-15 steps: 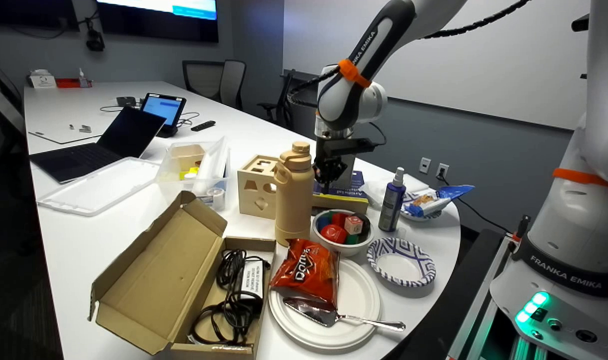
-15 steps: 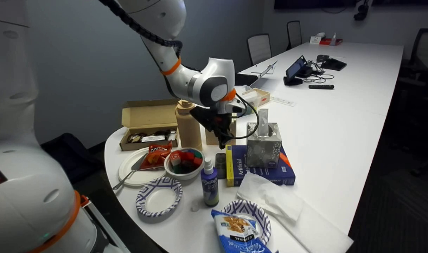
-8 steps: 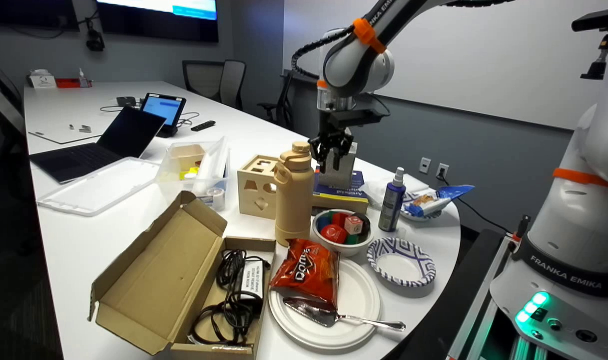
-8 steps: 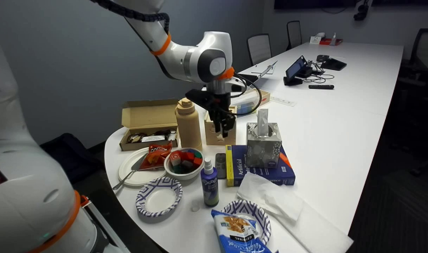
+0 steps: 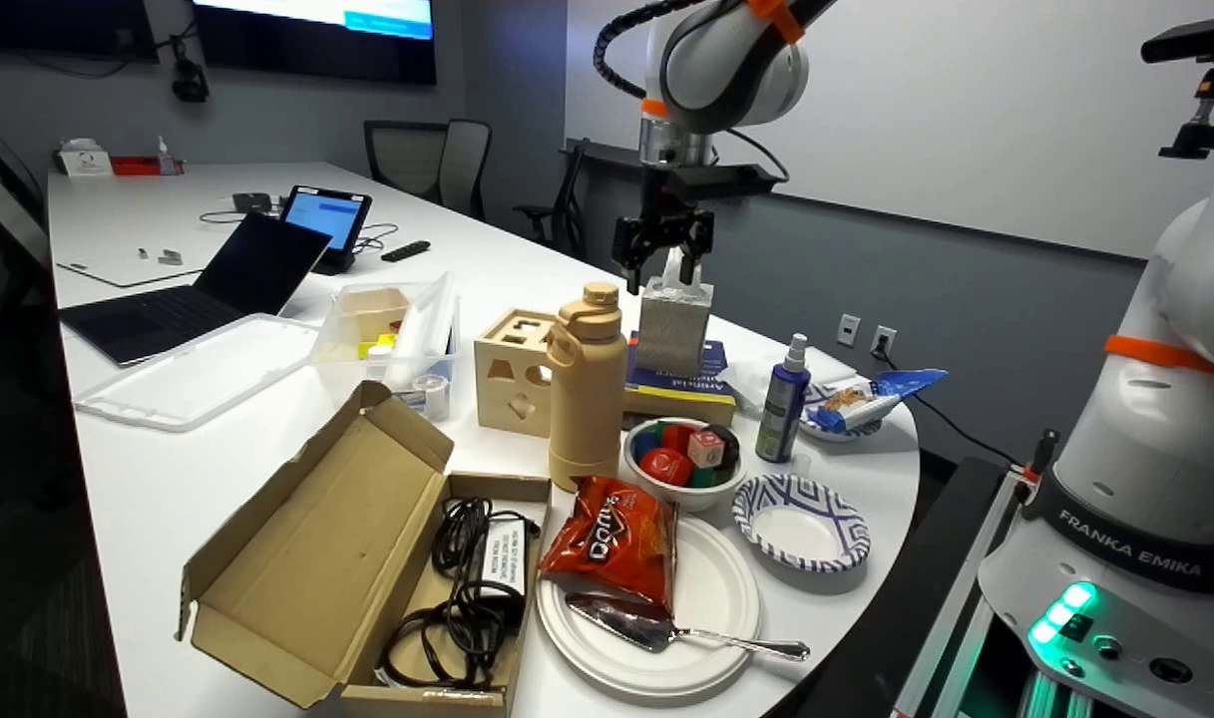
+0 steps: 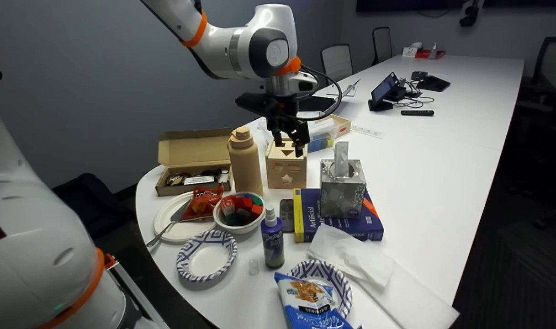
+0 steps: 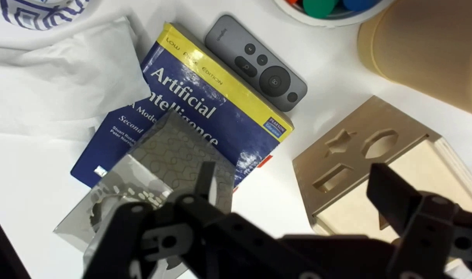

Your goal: Press a button on the dark grey remote control.

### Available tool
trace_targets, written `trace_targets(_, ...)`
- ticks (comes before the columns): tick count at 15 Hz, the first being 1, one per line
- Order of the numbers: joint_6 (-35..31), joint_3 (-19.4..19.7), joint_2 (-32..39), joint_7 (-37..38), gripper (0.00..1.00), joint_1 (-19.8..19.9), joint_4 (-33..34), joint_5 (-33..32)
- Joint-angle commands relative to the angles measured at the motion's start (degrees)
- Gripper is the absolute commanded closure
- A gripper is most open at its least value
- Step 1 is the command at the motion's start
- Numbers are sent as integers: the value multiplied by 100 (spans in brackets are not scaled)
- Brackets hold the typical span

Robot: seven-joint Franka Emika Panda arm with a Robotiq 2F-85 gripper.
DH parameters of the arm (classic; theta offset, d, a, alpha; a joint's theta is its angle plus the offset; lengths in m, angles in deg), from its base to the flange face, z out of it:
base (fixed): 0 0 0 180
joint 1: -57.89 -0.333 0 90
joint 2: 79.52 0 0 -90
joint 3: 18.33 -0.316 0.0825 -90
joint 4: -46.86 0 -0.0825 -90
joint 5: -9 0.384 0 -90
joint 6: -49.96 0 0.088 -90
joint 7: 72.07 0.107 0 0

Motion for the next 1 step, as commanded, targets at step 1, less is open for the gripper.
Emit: trace_targets(1, 209, -146, -298, -55, 0, 154, -47, -140)
